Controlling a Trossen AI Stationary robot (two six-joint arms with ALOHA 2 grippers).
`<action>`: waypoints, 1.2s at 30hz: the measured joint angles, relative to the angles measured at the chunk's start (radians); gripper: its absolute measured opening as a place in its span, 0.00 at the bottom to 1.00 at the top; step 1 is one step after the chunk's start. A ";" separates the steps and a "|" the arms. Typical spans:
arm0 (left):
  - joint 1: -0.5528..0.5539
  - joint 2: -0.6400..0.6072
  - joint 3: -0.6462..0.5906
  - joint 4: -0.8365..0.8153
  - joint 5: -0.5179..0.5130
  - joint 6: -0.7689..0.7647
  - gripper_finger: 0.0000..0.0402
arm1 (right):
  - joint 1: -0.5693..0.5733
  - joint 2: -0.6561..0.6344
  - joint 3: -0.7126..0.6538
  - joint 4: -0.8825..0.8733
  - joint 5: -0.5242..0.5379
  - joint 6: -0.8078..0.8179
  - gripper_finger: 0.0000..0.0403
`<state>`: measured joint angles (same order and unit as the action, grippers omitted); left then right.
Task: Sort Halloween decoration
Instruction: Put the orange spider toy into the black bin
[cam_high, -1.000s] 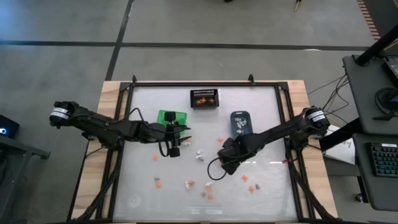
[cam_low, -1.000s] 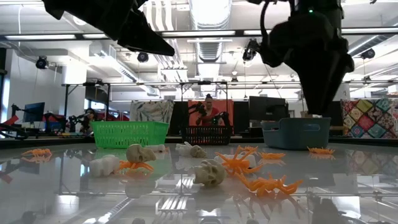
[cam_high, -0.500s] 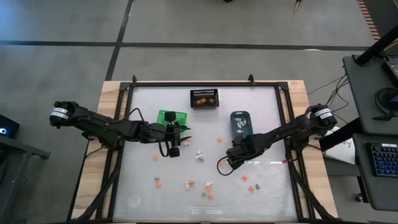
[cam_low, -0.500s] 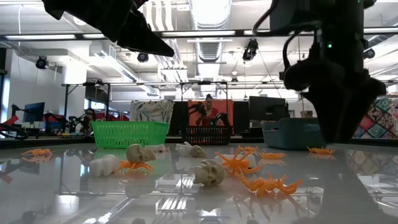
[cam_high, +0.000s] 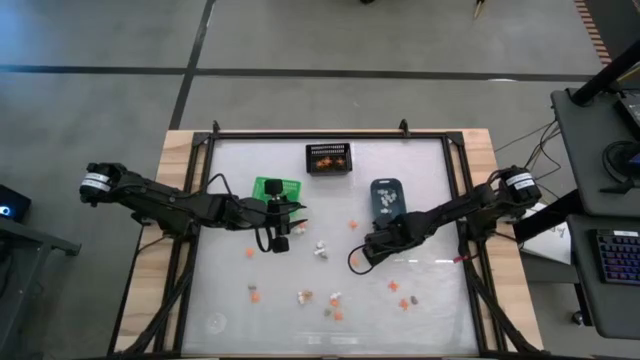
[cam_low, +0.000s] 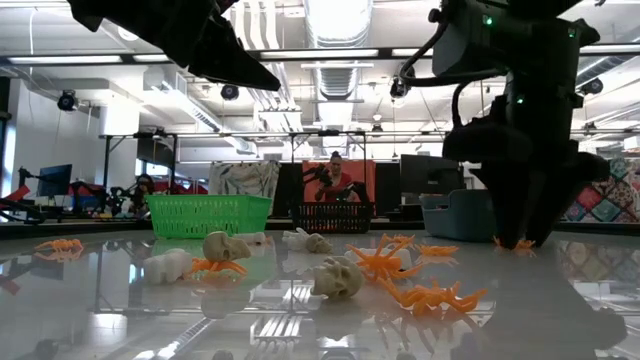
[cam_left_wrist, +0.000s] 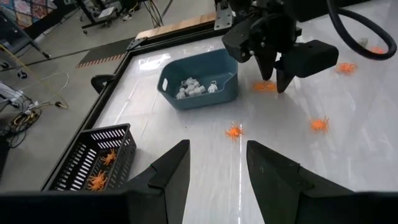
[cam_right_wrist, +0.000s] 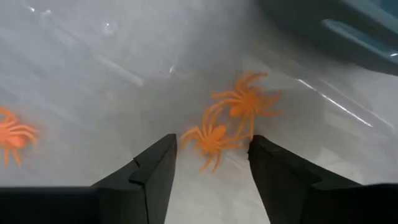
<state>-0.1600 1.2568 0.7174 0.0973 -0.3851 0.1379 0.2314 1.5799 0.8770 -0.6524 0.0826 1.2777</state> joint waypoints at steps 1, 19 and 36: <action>0.000 0.000 0.000 0.000 0.000 0.000 0.35 | 0.001 -0.001 -0.007 0.015 0.001 0.001 0.46; 0.000 0.000 0.000 0.000 0.000 0.000 0.35 | 0.002 0.001 -0.004 0.038 -0.007 -0.165 0.45; 0.000 0.000 0.000 0.000 0.000 0.000 0.35 | 0.014 -0.020 -0.003 0.040 -0.044 -0.297 0.45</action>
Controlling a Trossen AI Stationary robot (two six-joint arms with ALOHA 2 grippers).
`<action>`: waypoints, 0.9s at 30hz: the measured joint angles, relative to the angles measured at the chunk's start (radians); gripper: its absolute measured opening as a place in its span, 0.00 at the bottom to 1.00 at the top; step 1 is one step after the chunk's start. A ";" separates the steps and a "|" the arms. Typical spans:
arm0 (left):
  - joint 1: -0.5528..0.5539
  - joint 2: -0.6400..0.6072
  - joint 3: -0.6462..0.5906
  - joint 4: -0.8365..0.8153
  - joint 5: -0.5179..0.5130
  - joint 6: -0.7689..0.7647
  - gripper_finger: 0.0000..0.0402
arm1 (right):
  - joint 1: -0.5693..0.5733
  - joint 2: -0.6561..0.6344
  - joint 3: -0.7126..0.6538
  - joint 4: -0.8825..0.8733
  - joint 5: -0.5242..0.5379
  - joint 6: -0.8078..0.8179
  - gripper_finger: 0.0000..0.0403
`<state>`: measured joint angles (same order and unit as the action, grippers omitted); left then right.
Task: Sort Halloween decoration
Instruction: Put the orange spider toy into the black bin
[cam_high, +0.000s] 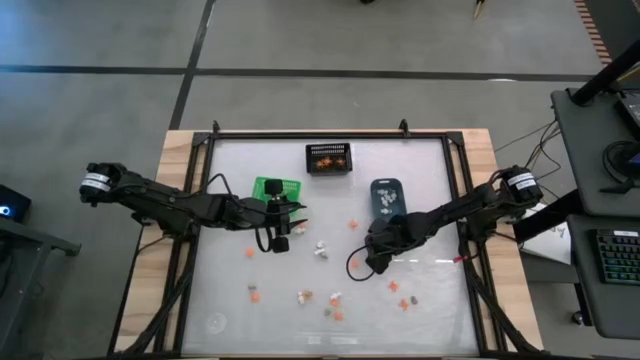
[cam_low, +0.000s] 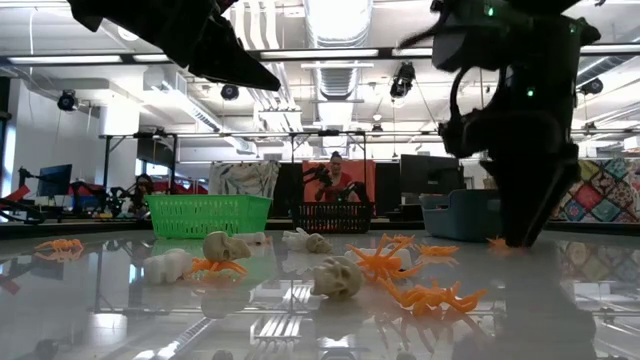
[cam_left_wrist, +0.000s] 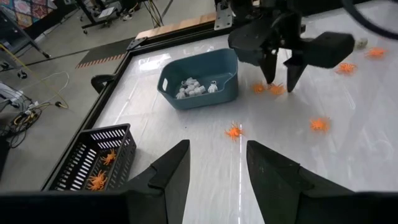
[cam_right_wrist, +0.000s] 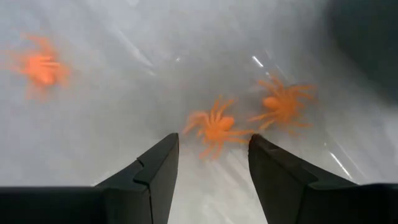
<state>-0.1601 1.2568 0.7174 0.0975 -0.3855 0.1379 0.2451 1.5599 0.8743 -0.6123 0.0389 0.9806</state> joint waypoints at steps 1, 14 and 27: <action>0.000 0.000 0.000 0.000 0.000 0.000 0.35 | 0.001 -0.011 0.002 0.003 -0.003 -0.004 0.45; 0.000 0.000 0.000 0.000 0.000 0.009 0.35 | 0.093 -0.130 -0.005 0.013 0.089 -0.551 0.45; 0.000 0.003 -0.002 0.016 0.001 0.008 0.35 | 0.097 -0.039 -0.023 0.142 0.162 -0.753 0.45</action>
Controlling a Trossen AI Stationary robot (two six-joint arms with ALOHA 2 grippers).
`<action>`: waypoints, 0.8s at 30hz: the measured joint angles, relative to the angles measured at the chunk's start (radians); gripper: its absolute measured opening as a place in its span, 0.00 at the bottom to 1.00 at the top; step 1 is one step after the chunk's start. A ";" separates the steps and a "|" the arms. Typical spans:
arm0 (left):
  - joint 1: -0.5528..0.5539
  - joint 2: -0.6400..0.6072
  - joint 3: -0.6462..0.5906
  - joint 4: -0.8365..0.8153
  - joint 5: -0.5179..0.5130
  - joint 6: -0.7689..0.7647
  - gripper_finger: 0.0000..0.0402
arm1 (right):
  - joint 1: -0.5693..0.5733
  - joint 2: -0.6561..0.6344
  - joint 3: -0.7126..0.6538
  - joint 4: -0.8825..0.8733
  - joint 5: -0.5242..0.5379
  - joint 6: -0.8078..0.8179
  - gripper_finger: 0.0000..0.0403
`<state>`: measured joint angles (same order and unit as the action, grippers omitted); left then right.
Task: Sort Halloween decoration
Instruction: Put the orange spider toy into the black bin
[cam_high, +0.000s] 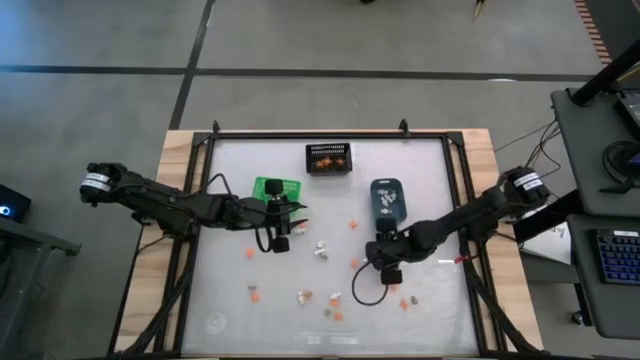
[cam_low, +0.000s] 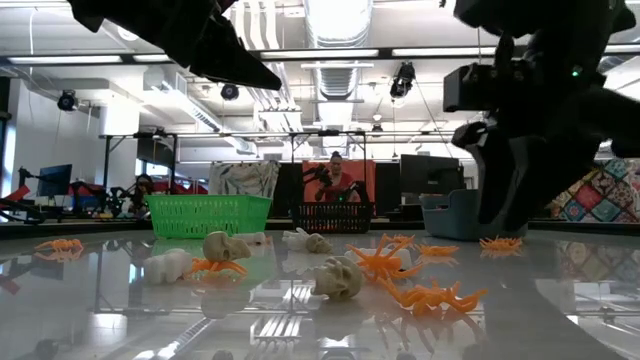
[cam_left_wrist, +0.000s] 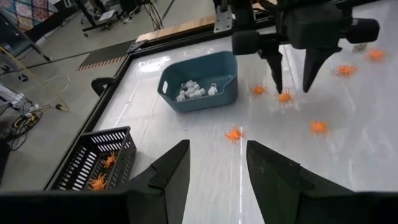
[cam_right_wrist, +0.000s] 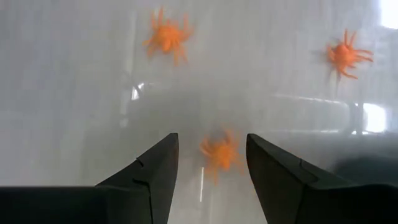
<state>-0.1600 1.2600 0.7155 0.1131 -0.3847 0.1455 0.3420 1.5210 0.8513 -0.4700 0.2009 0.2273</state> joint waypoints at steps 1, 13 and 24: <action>0.000 0.000 0.000 0.000 0.000 0.000 0.35 | -0.002 0.004 -0.005 0.014 0.001 -0.003 0.45; 0.000 0.000 0.000 0.024 0.001 0.000 0.35 | -0.002 -0.001 -0.150 0.195 0.007 -0.002 0.44; 0.000 0.000 0.000 0.049 0.001 0.000 0.35 | -0.001 -0.001 -0.287 0.417 0.000 0.006 0.19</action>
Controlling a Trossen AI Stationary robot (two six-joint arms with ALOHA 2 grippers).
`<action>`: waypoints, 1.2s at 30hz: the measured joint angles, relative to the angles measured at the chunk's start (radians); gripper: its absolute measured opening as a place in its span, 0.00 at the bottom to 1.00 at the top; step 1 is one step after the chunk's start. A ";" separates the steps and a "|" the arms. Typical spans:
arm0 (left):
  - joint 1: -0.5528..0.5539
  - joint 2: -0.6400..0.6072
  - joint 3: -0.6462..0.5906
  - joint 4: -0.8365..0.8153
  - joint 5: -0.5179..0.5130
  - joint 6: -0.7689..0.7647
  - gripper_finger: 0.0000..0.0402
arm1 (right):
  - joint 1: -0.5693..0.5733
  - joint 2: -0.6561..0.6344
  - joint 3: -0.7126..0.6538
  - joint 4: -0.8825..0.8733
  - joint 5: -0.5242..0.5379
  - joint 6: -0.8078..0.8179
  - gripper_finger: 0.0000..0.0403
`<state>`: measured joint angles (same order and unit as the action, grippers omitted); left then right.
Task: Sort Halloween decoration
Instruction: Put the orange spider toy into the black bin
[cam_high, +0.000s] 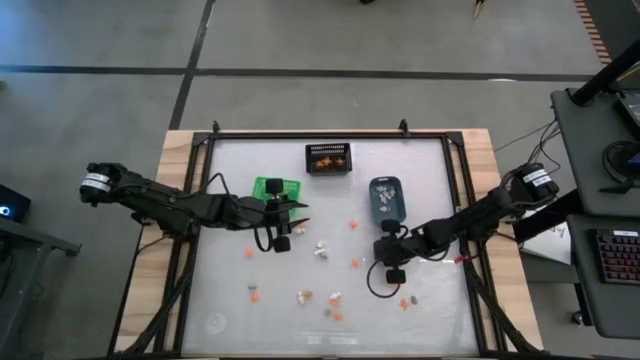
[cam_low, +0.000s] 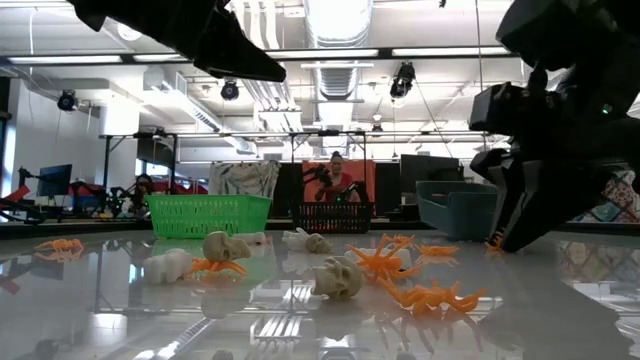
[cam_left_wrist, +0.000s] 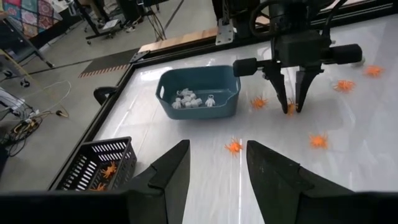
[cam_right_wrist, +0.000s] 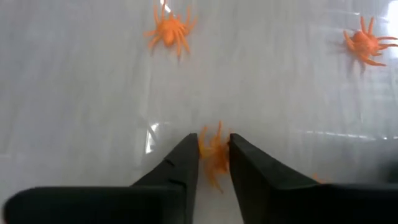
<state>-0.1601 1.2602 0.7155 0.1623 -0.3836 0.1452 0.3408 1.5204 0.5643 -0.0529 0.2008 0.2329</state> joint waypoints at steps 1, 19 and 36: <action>0.000 0.000 0.000 0.005 0.000 0.001 0.35 | 0.000 0.000 -0.002 0.007 0.000 0.000 0.17; 0.000 0.000 0.000 0.009 0.000 0.003 0.35 | -0.002 -0.097 -0.003 -0.009 0.009 -0.006 0.06; 0.000 0.000 -0.002 0.011 0.000 0.003 0.35 | -0.006 -0.204 0.049 0.008 0.013 0.004 0.06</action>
<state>-0.1603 1.2602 0.7136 0.1731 -0.3832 0.1486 0.3344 1.3164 0.6130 -0.0447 0.2138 0.2366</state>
